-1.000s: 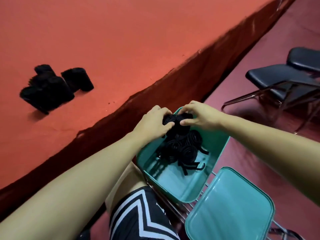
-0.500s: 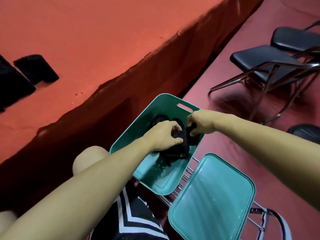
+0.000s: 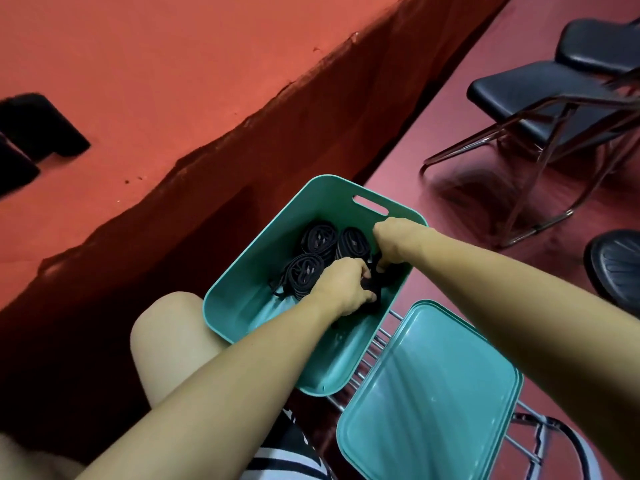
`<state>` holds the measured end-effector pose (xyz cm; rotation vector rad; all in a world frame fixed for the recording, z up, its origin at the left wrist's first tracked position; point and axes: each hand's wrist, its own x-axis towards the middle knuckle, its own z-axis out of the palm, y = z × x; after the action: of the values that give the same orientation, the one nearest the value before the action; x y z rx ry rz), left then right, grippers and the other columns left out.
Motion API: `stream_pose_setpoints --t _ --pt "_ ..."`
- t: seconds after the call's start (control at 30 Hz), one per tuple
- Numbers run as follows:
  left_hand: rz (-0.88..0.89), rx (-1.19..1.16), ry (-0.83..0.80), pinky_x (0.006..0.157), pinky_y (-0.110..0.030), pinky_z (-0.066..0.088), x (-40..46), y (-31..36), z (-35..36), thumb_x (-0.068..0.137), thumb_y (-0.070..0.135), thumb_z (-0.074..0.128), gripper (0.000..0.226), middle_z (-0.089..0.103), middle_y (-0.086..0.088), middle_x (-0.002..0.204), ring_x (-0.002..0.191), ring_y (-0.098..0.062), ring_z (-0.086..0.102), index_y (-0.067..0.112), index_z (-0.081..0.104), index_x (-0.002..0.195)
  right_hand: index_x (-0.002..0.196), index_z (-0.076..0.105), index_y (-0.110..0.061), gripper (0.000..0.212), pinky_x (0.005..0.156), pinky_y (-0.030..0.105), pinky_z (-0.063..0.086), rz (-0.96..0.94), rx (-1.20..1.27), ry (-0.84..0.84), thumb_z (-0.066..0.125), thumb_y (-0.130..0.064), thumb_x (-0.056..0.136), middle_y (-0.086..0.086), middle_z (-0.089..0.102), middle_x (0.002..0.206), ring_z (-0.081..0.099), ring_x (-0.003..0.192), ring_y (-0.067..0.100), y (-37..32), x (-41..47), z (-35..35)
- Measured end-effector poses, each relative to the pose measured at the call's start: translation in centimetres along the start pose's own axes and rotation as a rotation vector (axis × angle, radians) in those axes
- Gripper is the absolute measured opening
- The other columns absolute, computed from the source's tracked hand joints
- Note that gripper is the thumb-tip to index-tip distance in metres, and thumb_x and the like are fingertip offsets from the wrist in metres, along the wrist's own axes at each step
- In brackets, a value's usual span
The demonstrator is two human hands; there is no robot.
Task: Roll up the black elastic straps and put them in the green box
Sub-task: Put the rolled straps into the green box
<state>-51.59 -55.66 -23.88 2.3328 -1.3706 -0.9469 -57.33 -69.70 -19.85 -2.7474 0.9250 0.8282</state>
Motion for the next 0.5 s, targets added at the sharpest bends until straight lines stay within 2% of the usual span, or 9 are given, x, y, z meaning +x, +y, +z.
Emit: stream_pose_setpoints --t 0.07,0.13,0.2,0.3,0.5 --pt "-0.023 0.013 0.043 0.093 -0.036 0.050 0.4 -0.5 0.7 0.077 0.044 0.086 0.046 0.066 -0.003 0.112 0.114 -0.027 0.059 0.025 0.065 0.114 0.110 0.070 -0.006 0.056 0.073 0.031 0.047 0.007 0.018 -0.004 0.090 -0.044 0.073 0.013 0.073 0.111 0.070 0.099 0.031 0.1 0.7 0.3" --pt "-0.034 0.112 0.116 0.100 -0.042 0.046 0.7 -0.6 1.3 0.075 0.056 0.083 0.055 0.059 -0.004 0.118 0.121 -0.027 0.047 0.028 0.064 0.118 0.105 0.069 -0.007 0.053 0.072 0.031 0.046 0.007 0.023 -0.008 0.090 -0.045 0.073 0.013 0.073 0.109 0.067 0.090 0.031 0.2 1.3 0.5" --pt "-0.065 0.150 0.160 0.104 -0.040 0.040 1.0 -0.5 1.7 0.074 0.062 0.081 0.061 0.048 -0.004 0.124 0.123 -0.027 0.038 0.027 0.061 0.120 0.099 0.067 -0.010 0.045 0.072 0.032 0.046 0.014 0.021 -0.018 0.089 -0.042 0.075 0.013 0.073 0.105 0.059 0.081 0.028 0.2 1.6 0.7" --pt "-0.086 0.132 0.194 0.106 -0.039 0.038 1.4 -0.1 2.3 0.073 0.063 0.080 0.066 0.042 -0.004 0.125 0.123 -0.027 0.035 0.024 0.055 0.119 0.106 0.070 -0.007 0.039 0.074 0.031 0.047 0.025 0.017 -0.045 0.084 -0.036 0.083 0.011 0.069 0.097 0.058 0.083 0.027 0.5 1.9 1.0" --pt "-0.090 0.100 0.217 0.107 -0.040 0.037 1.5 -0.4 3.1 0.070 0.069 0.078 0.080 0.037 -0.004 0.129 0.125 -0.026 0.035 0.022 0.048 0.128 0.113 0.073 -0.007 0.033 0.079 0.030 0.047 0.003 0.012 -0.100 0.078 -0.029 0.089 0.010 0.073 0.107 0.057 0.085 0.026 0.5 2.6 1.2"
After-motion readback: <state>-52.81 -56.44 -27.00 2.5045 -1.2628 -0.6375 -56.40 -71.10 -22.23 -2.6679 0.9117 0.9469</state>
